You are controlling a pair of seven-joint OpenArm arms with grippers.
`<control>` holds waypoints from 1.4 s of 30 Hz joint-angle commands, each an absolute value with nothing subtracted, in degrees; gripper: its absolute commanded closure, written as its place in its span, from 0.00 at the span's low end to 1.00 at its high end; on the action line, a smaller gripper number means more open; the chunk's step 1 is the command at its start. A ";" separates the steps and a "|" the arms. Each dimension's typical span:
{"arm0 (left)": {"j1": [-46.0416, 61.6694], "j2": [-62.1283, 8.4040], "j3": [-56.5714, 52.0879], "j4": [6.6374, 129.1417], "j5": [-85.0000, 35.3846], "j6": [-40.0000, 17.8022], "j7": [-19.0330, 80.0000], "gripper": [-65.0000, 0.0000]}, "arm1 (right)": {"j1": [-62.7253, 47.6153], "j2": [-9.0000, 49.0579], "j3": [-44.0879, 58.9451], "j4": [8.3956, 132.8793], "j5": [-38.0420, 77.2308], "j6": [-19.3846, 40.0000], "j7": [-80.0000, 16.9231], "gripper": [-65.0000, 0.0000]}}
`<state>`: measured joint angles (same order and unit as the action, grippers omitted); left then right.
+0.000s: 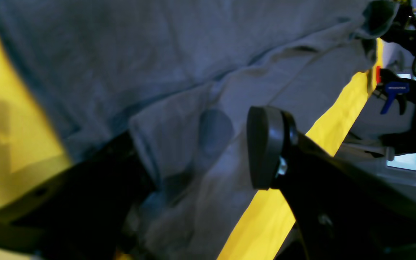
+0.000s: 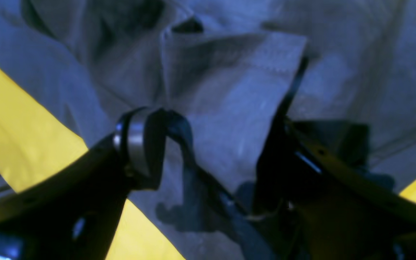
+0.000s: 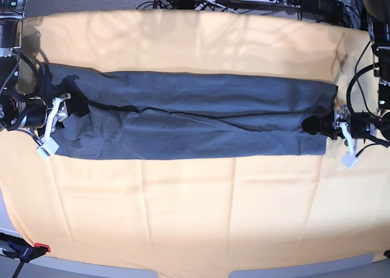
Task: Fold the T-shirt properly
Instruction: 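Lower the folded hem and release it with both grippers, then grasp the folded shirt's ends with both grippers and tighten the roll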
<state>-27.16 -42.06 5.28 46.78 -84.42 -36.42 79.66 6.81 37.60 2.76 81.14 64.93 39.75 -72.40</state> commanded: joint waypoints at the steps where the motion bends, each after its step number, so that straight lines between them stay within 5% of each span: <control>1: -28.64 -44.29 4.78 47.31 -85.00 -36.38 80.00 0.43 | 8.12 39.22 3.27 82.02 66.28 40.00 -71.64 0.36; 7: -31.11 -48.03 4.78 47.31 -85.00 -36.38 80.00 0.43 | 8.91 42.74 4.10 83.64 81.34 40.00 -73.52 0.36; 14: -31.62 -52.60 4.78 47.31 -85.00 -36.40 80.00 0.43 | 8.86 43.55 13.37 87.37 82.52 40.00 -74.32 0.42; 16: -31.62 -52.88 3.97 47.31 -85.00 -36.40 79.26 0.43 | 8.73 41.19 14.92 87.37 82.50 40.00 -73.87 0.59; 19: -31.55 -52.86 0.01 47.29 -85.00 -36.42 79.33 0.43 | 7.77 36.53 15.05 87.26 79.05 40.00 -72.34 1.00; 27: -29.32 -52.53 -15.88 47.13 -84.20 -37.89 79.09 0.43 | 0.80 25.69 15.05 87.11 49.58 40.00 -57.45 1.00; 34: -21.67 -51.35 -19.66 47.13 -81.91 -37.89 73.65 0.43 | -4.64 23.00 15.03 87.11 41.21 40.00 -54.74 1.00; 42: -20.32 -41.78 -19.68 47.13 -68.75 -35.81 65.34 0.43 | -4.93 23.00 15.05 87.11 40.40 38.37 -54.15 1.00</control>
